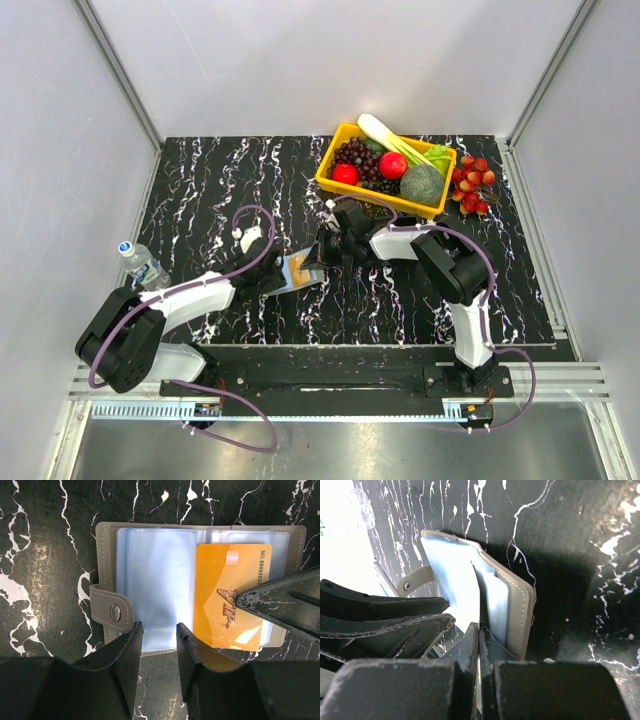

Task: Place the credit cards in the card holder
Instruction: Insert the credit card into the card holder.

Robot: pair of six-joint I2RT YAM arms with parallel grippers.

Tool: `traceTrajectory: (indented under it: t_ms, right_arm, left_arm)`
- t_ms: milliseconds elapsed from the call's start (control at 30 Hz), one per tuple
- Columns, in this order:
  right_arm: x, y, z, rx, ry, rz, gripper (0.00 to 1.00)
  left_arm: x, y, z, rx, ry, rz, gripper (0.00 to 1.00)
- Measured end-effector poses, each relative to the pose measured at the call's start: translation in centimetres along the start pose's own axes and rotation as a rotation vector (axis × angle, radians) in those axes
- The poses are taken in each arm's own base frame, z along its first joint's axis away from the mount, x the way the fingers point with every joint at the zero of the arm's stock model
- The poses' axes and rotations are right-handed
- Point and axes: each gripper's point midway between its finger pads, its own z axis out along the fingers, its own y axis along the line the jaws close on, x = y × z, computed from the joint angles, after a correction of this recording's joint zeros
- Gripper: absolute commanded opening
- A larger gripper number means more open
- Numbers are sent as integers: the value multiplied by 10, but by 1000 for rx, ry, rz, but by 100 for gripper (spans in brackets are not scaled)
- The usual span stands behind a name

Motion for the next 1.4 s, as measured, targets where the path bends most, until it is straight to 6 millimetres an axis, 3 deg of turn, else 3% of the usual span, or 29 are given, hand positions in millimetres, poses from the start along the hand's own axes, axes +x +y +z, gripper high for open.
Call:
traceTrajectory:
  t_ms: [233,333,433,733,867,1067,1400]
  right_arm:
    - [-4,2,4,-4,7,-27,0]
    - [-4,1,4,2,7,-29,0]
    - [-1,-1,5,14,12,-29,0]
    - [5,0,8,31,23,-45,0]
    - [5,0,8,34,24,-45,0]
    - [5,0,8,35,26,-47,0]
    - [5,0,8,35,26,-52,0]
  left_arm:
    - [0,2,0,-7,1,-2,36]
    - [-1,2,0,-9,-1,-6,58]
    - [-5,0,-2,2,-15,-14,68]
    - [-6,22,-7,-76,-28,-18,74]
    - [-2,36,-12,-121,-25,-9,82]
    - [-1,47,-15,-153,-22,-10,75]
    - [-5,39,-6,-92,-34,-33,36]
